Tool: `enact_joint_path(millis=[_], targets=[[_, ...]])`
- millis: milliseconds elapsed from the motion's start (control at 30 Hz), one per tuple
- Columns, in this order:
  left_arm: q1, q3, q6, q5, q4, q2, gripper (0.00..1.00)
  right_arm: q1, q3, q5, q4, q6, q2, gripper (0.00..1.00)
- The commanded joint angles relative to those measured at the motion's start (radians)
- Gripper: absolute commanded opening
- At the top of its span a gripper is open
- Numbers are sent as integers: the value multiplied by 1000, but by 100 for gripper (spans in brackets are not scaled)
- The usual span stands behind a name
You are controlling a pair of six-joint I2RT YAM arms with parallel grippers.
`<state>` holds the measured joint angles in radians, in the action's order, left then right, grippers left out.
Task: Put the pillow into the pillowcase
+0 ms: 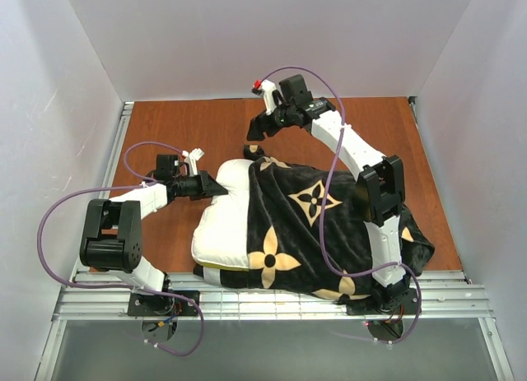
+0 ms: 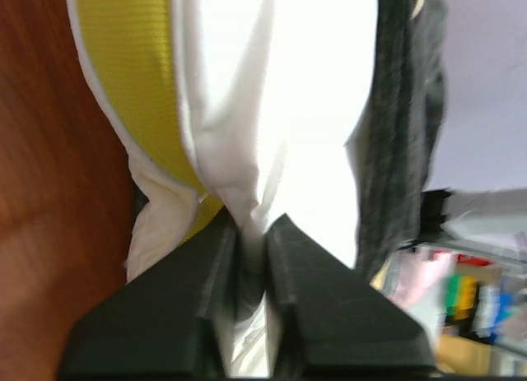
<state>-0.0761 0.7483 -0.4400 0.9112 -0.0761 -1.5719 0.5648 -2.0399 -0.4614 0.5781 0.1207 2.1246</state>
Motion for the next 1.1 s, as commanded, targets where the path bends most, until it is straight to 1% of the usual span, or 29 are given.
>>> enact_joint_path(millis=[0, 133, 167, 367, 433, 467, 533, 567, 600, 667, 733, 767, 833, 867, 900, 933, 967, 1000, 1033, 1067], targets=[[-7, 25, 218, -18, -171, 61, 13, -51, -42, 122, 43, 45, 122, 87], [-7, 43, 227, -51, -169, 27, 22, -57, -14, 5, 83, 39, 204, 87], [-7, 43, 227, -52, -171, 15, 23, -54, -2, -49, 88, 34, 212, 87], [-19, 45, 245, -52, -163, -23, 27, -37, 23, -147, 91, 28, 245, 80], [-27, 46, 244, -54, -157, -36, 27, -26, 26, -173, 95, 19, 262, 74], [-34, 51, 241, -57, -156, -39, 27, -26, 33, -251, 95, 13, 270, 64], [-37, 56, 236, -54, -143, -54, 27, -17, 46, -348, 97, 13, 275, 45], [-40, 65, 234, -52, -140, -60, 24, -10, 53, -418, 97, 17, 275, 15], [-42, 71, 236, -48, -133, -66, 20, -8, 52, -431, 95, 22, 275, 2], [-47, 79, 239, -40, -116, -73, 11, -9, 5, -430, 89, 33, 267, 1], [-48, 76, 221, -8, -64, -65, 5, -8, -41, -416, 82, 25, 252, 1], [-48, 68, 201, 26, -33, -59, 0, -9, -74, -407, 25, -4, 218, 1], [-50, 25, 94, 162, 131, -39, 0, -8, -83, -401, -53, -68, 169, 1], [-65, 8, 45, 195, 207, -4, 0, -6, -92, -405, -101, -135, 123, 1], [-83, -1, -1, 237, 333, 15, 0, 7, -126, -407, -151, -160, 107, 1], [-144, 12, -35, 250, 364, 30, 0, 18, -156, -421, -164, -180, 98, 1], [-175, 37, -42, 252, 363, 51, 0, 47, -186, -430, -170, -220, 86, 1], [-198, 49, -78, 246, 416, 56, 0, 64, -225, -436, -187, -236, 78, 1], [-217, 30, -262, 244, 506, 55, 0, 81, -227, -436, -204, -252, 68, 1], [-215, 4, -373, 238, 621, 52, 0, 113, -221, -434, -225, -269, 43, 1]])
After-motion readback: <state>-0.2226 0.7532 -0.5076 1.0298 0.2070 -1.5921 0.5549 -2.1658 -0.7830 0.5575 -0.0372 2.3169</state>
